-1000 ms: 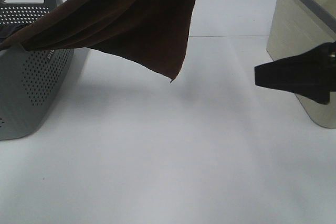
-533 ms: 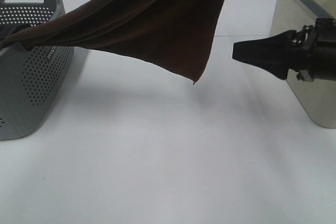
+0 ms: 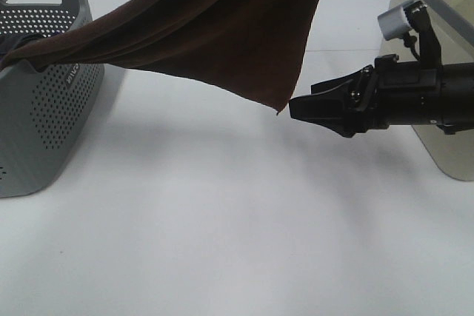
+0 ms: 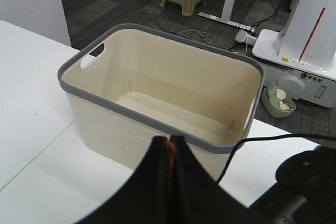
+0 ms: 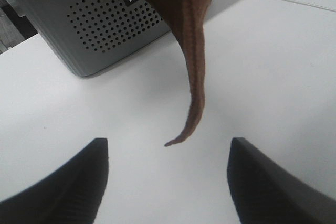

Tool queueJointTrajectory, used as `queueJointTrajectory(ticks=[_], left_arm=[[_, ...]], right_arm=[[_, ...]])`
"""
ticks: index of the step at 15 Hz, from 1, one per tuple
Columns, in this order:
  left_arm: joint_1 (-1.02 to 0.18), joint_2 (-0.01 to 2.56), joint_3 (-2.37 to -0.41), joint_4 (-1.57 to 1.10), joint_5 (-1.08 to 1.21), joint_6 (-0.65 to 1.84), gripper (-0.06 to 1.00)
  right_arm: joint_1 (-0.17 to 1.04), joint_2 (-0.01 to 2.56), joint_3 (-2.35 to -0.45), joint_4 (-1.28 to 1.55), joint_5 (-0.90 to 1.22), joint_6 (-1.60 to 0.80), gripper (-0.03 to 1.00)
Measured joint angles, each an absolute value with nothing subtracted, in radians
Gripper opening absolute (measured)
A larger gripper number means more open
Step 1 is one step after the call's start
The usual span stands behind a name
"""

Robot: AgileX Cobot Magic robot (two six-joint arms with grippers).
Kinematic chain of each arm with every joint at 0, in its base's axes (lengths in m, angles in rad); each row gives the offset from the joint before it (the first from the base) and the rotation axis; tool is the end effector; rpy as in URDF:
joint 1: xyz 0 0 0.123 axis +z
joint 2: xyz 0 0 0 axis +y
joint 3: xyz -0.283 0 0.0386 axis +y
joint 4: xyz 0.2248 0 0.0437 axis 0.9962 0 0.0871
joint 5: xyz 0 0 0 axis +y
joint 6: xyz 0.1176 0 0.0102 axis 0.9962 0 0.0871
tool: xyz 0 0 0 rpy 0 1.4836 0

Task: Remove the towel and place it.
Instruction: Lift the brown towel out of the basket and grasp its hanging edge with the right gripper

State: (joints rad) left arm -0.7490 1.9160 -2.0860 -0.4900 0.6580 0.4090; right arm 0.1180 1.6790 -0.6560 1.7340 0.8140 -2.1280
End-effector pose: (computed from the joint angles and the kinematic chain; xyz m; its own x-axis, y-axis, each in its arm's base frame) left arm 0.3084 -0.3332 0.4194 -0.2369 0.2329 -0.9432 0.8530 0.5145 -0.0872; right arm 0.2707 0.1174 0.1741 -0.4643 -0.2769 -0.8413 -0.7828 0.5728 0.2434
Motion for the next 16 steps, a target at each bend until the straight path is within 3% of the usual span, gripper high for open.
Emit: queueJointTrajectory(ticks=[11, 16], left_arm=[[-0.749, 1.916, -2.086, -0.509, 0.584, 0.409, 0.0], [-0.749, 1.916, -2.086, -0.515, 0.549, 0.409, 0.0]], right_arm=[[0.118, 1.765, -0.811, 1.74, 0.848, -2.102, 0.62], [0.118, 1.765, -0.813, 1.74, 0.846, -2.102, 0.52]])
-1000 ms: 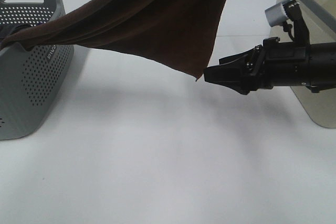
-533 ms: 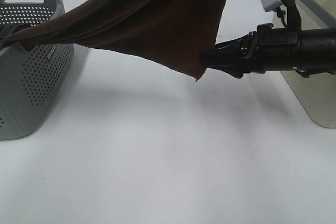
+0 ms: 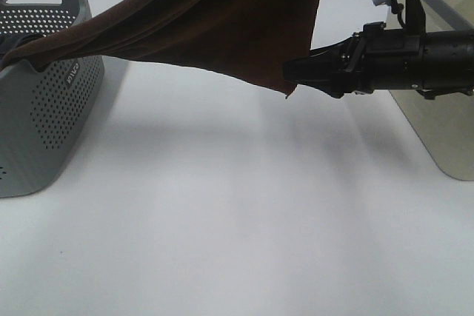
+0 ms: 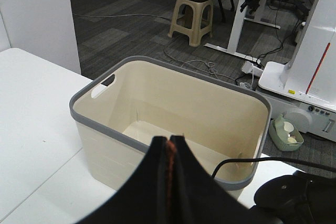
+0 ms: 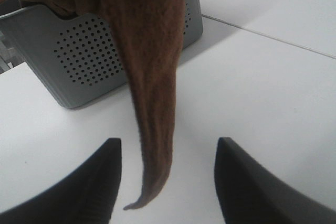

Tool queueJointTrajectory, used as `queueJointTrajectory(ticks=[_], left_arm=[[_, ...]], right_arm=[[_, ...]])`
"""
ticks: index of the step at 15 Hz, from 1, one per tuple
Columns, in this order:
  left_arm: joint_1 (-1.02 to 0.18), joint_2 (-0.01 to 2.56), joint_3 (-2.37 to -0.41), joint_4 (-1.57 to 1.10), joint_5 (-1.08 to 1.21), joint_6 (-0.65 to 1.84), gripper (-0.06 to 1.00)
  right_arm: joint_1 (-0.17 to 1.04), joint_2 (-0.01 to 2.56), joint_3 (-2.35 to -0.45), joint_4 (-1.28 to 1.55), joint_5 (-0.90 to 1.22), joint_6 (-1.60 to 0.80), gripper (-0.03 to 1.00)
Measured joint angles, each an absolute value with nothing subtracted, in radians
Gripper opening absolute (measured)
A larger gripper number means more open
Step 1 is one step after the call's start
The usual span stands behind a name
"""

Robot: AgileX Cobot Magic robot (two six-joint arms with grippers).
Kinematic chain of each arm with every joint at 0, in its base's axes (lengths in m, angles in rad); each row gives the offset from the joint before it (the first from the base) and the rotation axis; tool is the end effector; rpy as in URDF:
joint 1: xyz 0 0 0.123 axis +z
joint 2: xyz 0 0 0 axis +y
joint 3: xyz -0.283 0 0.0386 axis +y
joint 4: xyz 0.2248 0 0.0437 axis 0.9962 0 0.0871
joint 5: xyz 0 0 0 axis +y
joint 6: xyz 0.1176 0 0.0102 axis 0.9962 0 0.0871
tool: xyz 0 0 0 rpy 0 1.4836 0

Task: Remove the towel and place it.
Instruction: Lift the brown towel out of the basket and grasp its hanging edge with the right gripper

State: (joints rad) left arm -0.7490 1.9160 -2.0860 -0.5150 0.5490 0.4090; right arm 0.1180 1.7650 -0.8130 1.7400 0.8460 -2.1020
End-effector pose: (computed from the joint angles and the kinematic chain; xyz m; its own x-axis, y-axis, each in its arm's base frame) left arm 0.3142 -0.3336 0.4310 -0.2026 0.1345 -0.9700 0.8337 0.5434 -0.0987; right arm 0.3081 0.1243 0.1856 -0.4188 -0.2368 -0.8767 -0.7968 0.5588 0.2297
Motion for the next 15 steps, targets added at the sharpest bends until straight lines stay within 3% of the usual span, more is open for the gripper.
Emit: queueJointTrajectory(ticks=[12, 15], left_arm=[[-0.749, 1.917, -2.086, -0.522, 0.525, 0.409, 0.0], [-0.749, 1.919, -2.086, -0.524, 0.523, 0.409, 0.0]], right_arm=[[0.122, 1.772, -0.838, 1.741, 0.846, -2.102, 0.51], [0.18, 1.79, -0.859, 1.742, 0.826, -2.102, 0.5]])
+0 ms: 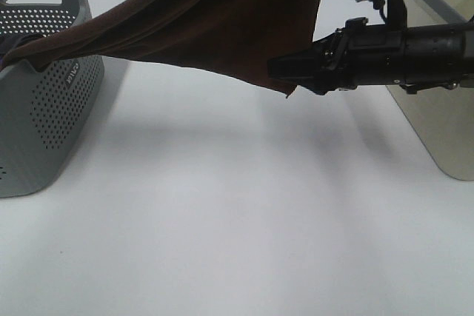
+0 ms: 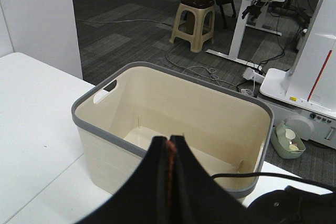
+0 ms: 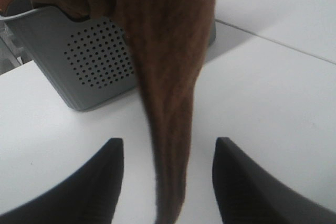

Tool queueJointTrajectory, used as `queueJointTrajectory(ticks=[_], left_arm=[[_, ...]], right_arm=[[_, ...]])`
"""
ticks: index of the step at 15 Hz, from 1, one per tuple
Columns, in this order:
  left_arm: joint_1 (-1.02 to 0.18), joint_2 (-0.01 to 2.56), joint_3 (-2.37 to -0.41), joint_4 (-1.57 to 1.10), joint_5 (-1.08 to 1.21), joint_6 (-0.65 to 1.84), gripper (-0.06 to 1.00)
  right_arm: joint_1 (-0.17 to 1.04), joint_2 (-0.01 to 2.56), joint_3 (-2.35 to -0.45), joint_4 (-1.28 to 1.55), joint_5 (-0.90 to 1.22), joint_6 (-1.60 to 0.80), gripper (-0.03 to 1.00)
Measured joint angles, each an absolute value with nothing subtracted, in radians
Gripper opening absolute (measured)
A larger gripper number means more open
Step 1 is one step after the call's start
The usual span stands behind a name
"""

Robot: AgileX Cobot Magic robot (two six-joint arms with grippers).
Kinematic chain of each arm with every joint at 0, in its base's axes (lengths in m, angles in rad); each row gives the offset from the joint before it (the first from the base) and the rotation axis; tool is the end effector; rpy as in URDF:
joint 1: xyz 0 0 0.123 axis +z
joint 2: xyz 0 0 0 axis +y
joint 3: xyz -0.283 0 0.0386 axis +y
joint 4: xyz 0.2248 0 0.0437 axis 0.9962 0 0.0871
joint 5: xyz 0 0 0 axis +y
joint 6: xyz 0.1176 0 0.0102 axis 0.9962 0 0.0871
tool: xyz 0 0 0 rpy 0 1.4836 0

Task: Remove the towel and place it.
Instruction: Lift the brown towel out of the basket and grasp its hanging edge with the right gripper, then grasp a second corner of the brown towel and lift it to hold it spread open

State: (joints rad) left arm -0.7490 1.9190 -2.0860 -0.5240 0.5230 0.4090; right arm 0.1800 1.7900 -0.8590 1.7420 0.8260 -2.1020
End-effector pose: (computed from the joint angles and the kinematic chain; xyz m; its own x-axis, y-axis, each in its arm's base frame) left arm 0.3161 -0.3342 0.4325 -0.1978 0.1110 -0.9739 0.8287 0.5496 -0.1057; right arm 0.3120 0.1437 0.1867 -0.3897 -0.2655 -0.8818 -0.8268 0.5226 0.2080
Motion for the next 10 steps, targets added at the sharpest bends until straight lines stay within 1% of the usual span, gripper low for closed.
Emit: queueJointTrajectory(ticks=[2, 5, 6, 8, 9, 10], left_arm=[[-0.749, 1.919, -2.086, -0.524, 0.513, 0.409, 0.0], [-0.749, 1.919, -2.086, -0.487, 0.501, 0.409, 0.0], [-0.749, 1.919, -2.086, -0.473, 0.501, 0.409, 0.0], [-0.749, 1.919, -2.086, -0.444, 0.501, 0.409, 0.0], [-0.749, 1.919, -2.086, -0.421, 0.501, 0.409, 0.0], [-0.749, 1.919, -2.086, -0.393, 0.501, 0.406, 0.0]], right_arm=[[0.209, 1.799, -0.859, 1.738, 0.791, -2.102, 0.45], [0.209, 1.799, -0.86, 1.739, 0.775, -2.102, 0.35], [0.209, 1.799, -0.86, 1.739, 0.774, -2.102, 0.3], [0.209, 1.799, -0.86, 1.739, 0.773, -2.101, 0.14], [0.209, 1.799, -0.86, 1.739, 0.772, -2.094, 0.04], [0.209, 1.799, -0.86, 1.739, 0.765, -2.06, 0.0]])
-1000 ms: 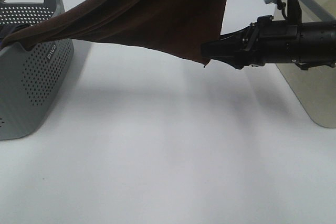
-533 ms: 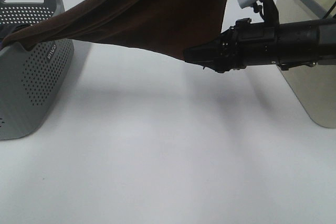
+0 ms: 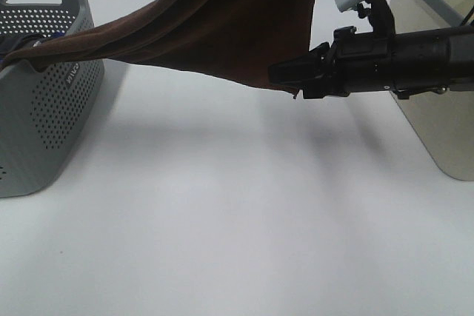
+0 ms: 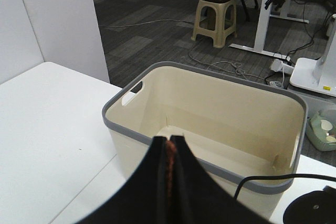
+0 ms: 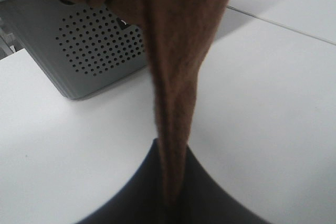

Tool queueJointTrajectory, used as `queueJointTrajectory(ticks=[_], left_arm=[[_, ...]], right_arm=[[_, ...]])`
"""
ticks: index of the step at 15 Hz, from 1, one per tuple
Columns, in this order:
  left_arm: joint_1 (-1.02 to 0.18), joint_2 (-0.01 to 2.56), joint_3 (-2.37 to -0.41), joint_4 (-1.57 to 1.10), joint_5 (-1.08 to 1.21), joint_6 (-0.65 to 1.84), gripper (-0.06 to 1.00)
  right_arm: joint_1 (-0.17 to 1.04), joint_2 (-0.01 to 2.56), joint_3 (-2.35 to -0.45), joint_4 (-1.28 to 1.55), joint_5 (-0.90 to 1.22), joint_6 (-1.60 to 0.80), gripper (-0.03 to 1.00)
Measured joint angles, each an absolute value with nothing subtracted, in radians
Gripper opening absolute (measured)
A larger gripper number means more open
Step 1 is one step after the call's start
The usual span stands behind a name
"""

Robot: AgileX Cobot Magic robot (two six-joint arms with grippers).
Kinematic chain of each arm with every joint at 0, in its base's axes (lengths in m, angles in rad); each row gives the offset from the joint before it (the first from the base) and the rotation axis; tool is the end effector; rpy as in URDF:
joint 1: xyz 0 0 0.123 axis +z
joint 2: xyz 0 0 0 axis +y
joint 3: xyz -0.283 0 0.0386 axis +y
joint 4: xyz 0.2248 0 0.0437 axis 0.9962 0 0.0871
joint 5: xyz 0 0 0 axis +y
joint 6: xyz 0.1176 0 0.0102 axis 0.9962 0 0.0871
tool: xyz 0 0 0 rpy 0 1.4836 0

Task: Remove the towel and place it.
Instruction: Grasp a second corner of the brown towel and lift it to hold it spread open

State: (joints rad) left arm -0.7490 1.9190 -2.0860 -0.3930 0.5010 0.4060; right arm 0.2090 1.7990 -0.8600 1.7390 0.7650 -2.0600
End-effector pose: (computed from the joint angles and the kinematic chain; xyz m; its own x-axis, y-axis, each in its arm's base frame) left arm 0.3225 -0.3296 0.4316 -0.1095 0.1786 -0.9778 0.8085 0.5882 0.0169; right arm 0.3120 0.1486 0.1793 -0.4340 -0.2826 -0.8554 -0.8030 0.5519 0.2251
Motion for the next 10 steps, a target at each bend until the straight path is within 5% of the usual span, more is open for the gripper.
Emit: queueJointTrajectory(ticks=[6, 10], left_arm=[[-0.738, 1.938, -2.086, -0.251, 0.493, 0.342, 0.0], [-0.667, 2.012, -2.086, -0.224, 0.471, 0.169, 0.0]], right_arm=[[0.209, 1.688, -0.869, 1.661, 0.639, -1.673, 0.0], [0.209, 1.554, -0.985, 1.075, 0.564, -1.009, 0.0]])
